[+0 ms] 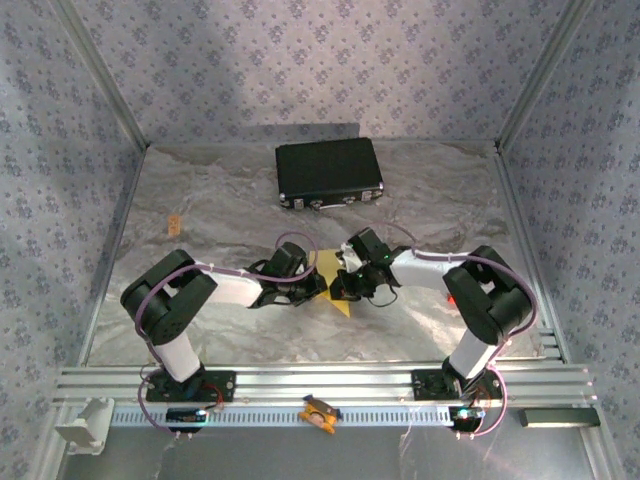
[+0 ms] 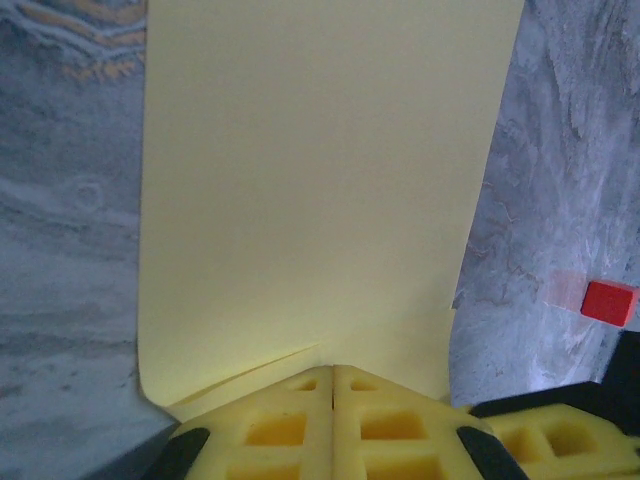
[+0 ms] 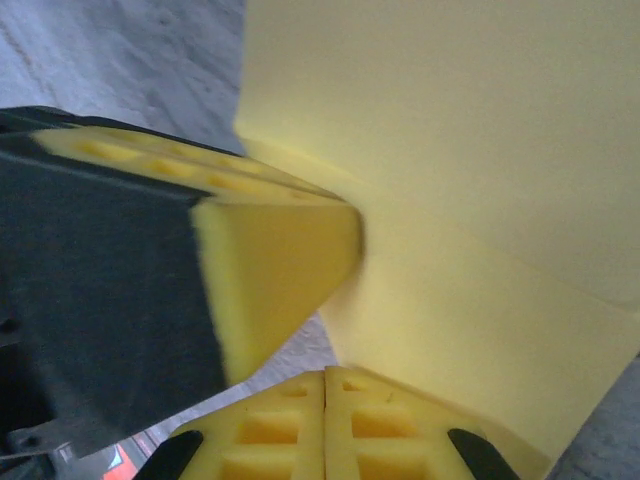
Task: Fold a paper plane with a square sheet of paper (pick it up from the middle)
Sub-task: Third fold the triangle at the center of the table.
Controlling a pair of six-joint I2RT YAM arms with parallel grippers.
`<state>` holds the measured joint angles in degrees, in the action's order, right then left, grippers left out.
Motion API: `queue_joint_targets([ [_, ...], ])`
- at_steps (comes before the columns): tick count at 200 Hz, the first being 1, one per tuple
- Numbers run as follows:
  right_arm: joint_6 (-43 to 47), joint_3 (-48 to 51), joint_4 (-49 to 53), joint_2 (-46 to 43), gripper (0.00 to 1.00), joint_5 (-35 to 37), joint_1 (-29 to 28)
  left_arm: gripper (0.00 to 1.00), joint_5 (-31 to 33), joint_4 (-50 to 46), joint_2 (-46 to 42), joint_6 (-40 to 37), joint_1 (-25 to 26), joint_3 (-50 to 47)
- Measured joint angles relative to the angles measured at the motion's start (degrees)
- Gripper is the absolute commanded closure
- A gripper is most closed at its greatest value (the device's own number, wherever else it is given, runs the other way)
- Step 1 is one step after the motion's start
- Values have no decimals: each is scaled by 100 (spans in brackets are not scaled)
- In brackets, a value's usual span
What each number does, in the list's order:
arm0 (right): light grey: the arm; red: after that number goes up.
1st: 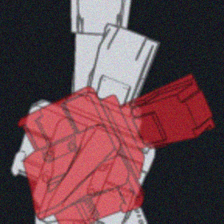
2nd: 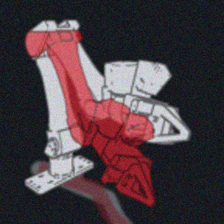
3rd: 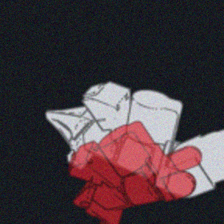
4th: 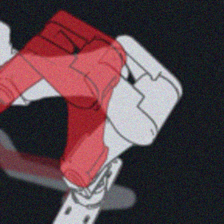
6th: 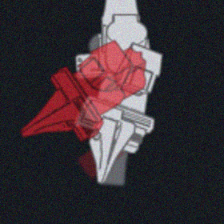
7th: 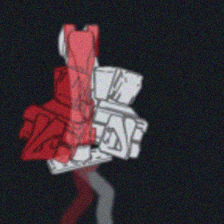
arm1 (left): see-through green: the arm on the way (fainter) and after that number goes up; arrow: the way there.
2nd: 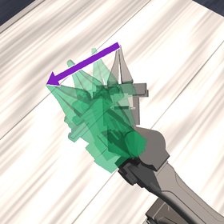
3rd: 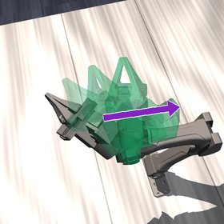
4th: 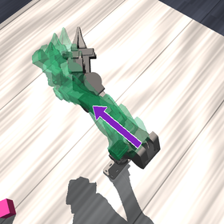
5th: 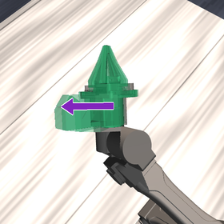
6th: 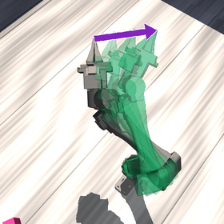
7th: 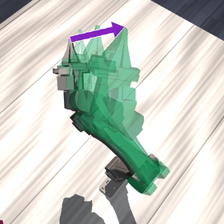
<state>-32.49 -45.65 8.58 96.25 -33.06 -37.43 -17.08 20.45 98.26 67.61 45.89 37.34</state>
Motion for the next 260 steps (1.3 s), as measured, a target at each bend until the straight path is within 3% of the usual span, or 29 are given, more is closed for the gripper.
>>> queue_joint_targets([
  [48, 79, 278, -146, 13, 98, -52, 96, 84, 39, -70, -144, -114, -2, 0],
  [100, 81, 310, -219, 13, 99, -111, 120, 88, 61, -219, -369, -284, -2, 83],
  [137, 81, 330, -247, 13, 100, -131, 129, 90, 15, -229, -44, -284, -24, 151],
  [260, 144, 352, -317, 15, 100, -142, 136, 92, -328, -501, -83, -400, -922, 87],
])
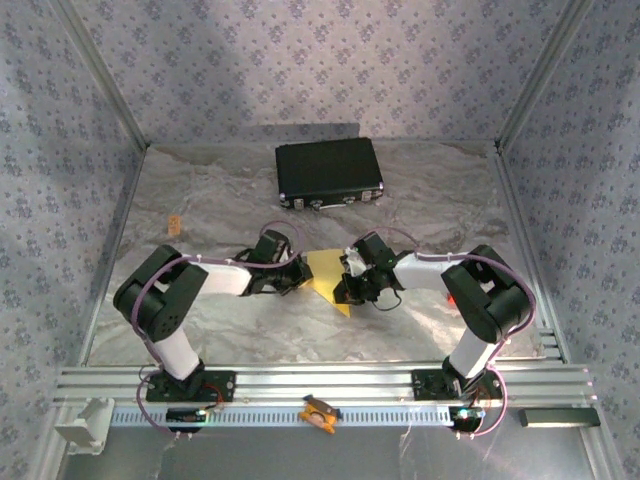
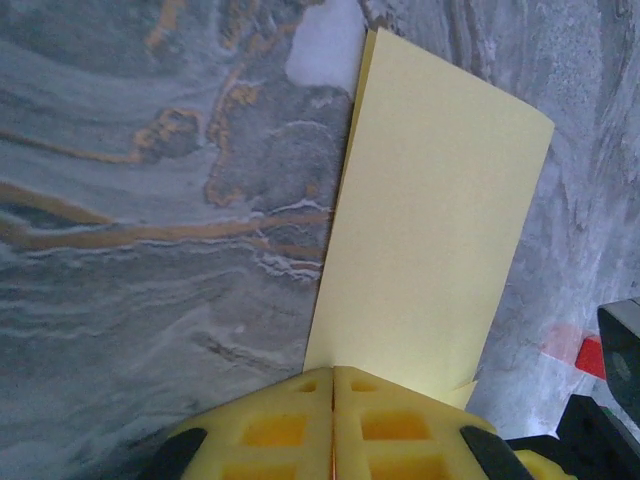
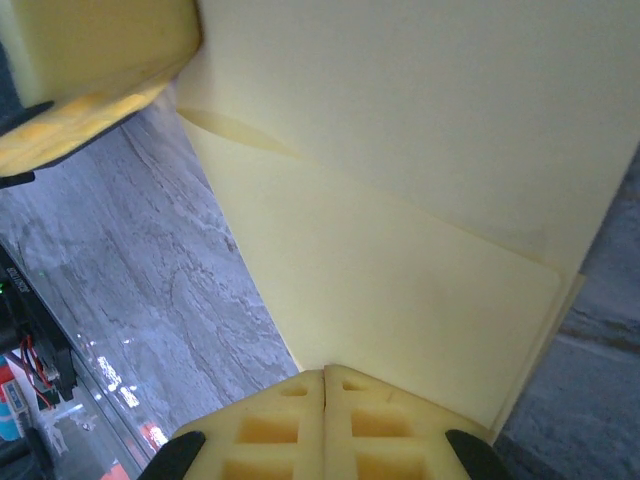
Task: Fold a paper plane with a square sheet of paper (pick it up from the middle)
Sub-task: Third fold the triangle at the center of the table.
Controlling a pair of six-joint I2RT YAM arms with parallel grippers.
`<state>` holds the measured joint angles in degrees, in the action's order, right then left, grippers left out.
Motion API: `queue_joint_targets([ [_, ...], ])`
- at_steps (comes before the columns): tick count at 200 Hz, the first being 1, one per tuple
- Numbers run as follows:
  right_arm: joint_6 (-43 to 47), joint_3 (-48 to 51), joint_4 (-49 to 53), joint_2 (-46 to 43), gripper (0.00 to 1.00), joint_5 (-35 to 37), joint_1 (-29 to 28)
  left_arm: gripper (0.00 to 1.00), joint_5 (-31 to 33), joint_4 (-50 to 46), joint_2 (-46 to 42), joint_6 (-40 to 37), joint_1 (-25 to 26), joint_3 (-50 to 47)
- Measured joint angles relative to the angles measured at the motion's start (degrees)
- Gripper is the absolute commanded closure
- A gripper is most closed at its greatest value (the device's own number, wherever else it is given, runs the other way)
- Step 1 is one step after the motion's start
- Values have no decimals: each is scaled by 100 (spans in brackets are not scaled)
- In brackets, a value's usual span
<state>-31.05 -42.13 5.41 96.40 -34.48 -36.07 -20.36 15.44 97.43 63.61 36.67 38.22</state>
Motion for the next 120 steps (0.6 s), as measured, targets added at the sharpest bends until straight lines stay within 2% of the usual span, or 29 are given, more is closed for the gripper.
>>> queue_joint_targets([
  [36, 26, 0, -7, 2, 100, 0, 11, 89, 103, -376, -203, -85, -70, 0],
  [66, 63, 0, 13, 2, 100, -11, 28, 87, 308, -817, -706, -247, -101, 46],
  [90, 66, 0, 26, 2, 100, -35, 46, 87, 310, -809, -975, -367, -11, 153],
  [120, 68, 0, 42, 2, 100, -50, 59, 89, 63, -533, -793, -398, 267, 199],
])
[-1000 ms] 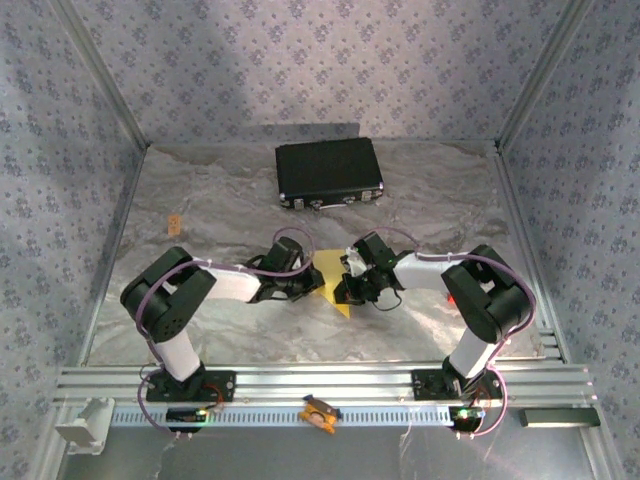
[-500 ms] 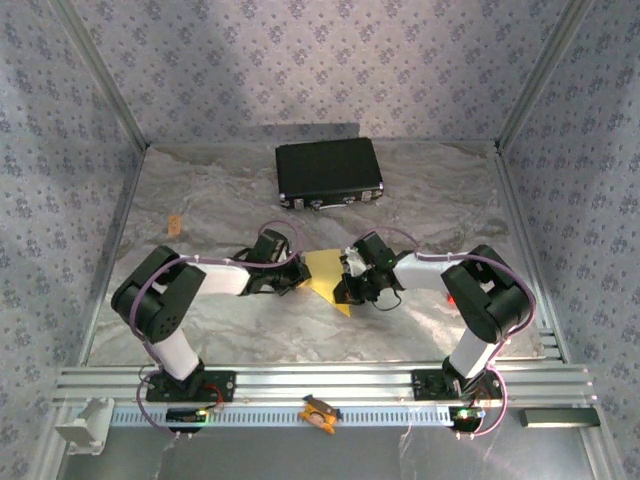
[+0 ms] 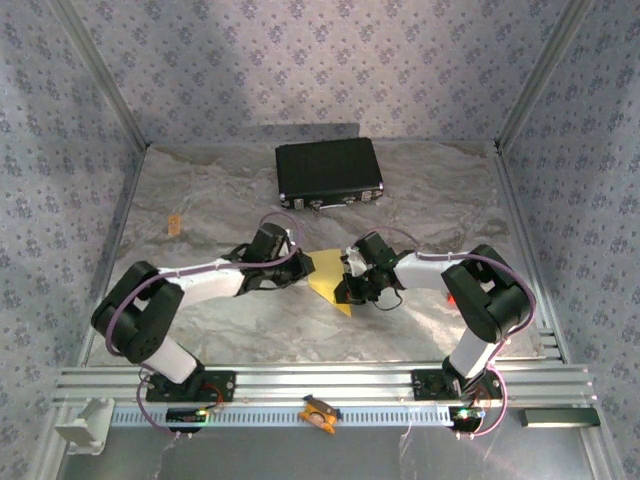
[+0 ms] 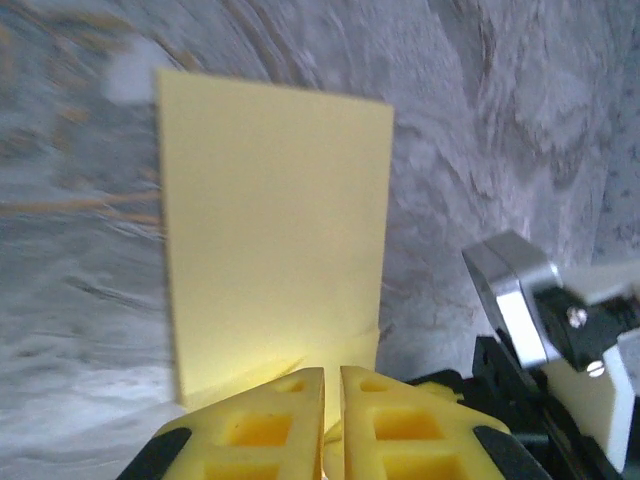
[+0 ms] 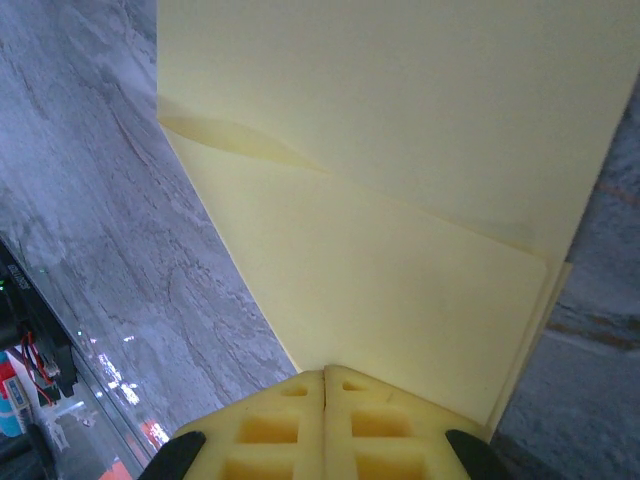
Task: Fold a paper plane with a square sheet of paper (pick it up from the middle)
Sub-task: Third fold the triangle at the center of the table.
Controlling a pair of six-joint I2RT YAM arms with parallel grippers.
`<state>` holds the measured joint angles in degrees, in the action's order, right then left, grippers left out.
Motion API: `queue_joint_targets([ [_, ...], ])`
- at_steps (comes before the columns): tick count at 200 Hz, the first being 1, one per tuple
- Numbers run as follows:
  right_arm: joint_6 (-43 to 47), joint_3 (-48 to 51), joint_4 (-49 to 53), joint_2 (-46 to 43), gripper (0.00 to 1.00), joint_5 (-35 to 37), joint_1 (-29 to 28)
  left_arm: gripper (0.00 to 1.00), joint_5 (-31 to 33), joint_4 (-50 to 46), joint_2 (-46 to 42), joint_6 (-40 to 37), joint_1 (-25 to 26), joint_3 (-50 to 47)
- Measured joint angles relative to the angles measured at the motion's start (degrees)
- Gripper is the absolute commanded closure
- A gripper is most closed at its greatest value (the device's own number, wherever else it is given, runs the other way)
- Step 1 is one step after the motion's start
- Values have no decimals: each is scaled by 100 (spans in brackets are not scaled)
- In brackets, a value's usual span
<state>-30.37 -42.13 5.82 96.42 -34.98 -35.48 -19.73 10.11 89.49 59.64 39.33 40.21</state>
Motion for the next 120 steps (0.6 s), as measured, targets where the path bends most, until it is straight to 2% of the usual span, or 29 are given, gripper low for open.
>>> queue_joint_targets([
  [56, -2, -2, 4, 2, 100, 0, 0, 92, -323, 540, 907, 260, 323, 4],
  [120, -2, -2, 7, 2, 100, 0, 0, 92, -431, 737, 951, 219, -7, -168],
])
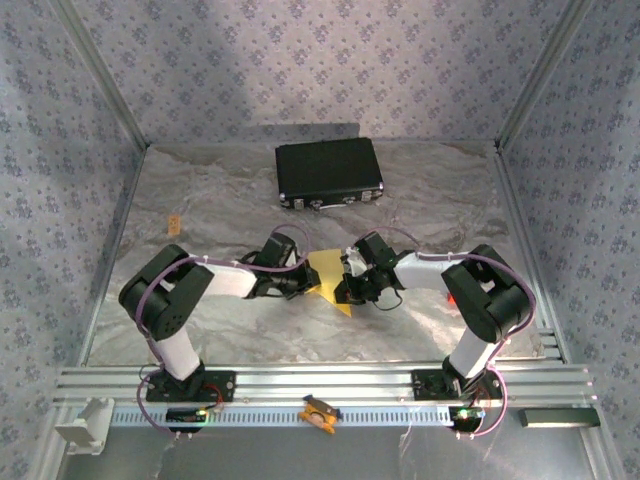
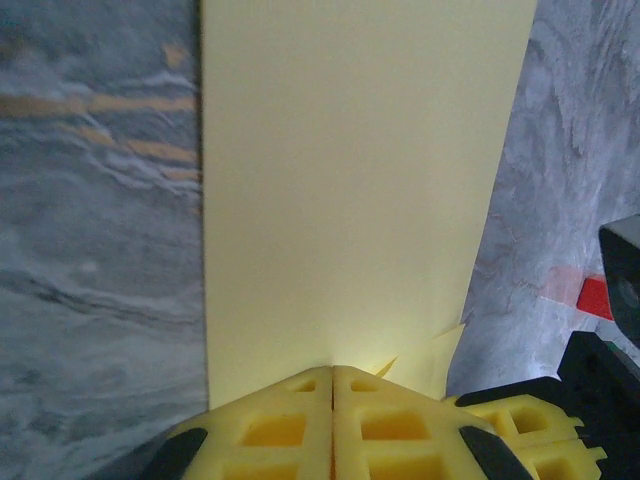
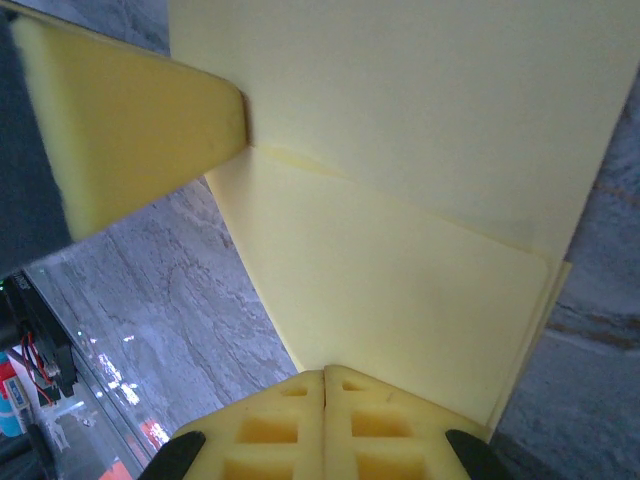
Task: Fold a paper plane with a square sheet of paper (pick it up from the middle)
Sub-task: Third fold the triangle at the center of the table.
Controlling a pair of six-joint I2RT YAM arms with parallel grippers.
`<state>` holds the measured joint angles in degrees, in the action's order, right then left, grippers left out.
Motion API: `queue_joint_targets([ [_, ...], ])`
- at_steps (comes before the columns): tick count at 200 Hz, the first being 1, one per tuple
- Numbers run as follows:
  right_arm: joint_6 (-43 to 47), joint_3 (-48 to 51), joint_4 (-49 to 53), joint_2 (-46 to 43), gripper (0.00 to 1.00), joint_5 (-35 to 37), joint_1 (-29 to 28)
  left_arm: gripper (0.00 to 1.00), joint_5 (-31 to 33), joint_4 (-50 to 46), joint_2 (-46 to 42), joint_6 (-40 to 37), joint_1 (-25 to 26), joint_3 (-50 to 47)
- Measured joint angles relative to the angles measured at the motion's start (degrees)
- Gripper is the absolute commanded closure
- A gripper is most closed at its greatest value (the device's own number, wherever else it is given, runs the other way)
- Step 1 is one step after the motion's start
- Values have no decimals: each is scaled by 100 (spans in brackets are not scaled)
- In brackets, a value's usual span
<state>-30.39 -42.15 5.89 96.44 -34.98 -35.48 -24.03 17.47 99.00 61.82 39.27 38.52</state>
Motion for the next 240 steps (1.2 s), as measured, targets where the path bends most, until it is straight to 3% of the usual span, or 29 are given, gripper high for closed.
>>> queue_joint_targets([
  [80, 0, 0, -2, 0, 100, 0, 0, 89, 160, -20, -299, -442, -262, -116],
  [125, 0, 0, -2, 0, 100, -2, 0, 87, 396, -186, -743, -592, 26, 0],
  [192, 0, 0, 11, -2, 100, -26, 22, 92, 254, -378, -2, -621, 238, 227],
  [240, 72, -188, 297, -33, 100, 17, -24, 94, 234, -380, 20, -623, 221, 243],
])
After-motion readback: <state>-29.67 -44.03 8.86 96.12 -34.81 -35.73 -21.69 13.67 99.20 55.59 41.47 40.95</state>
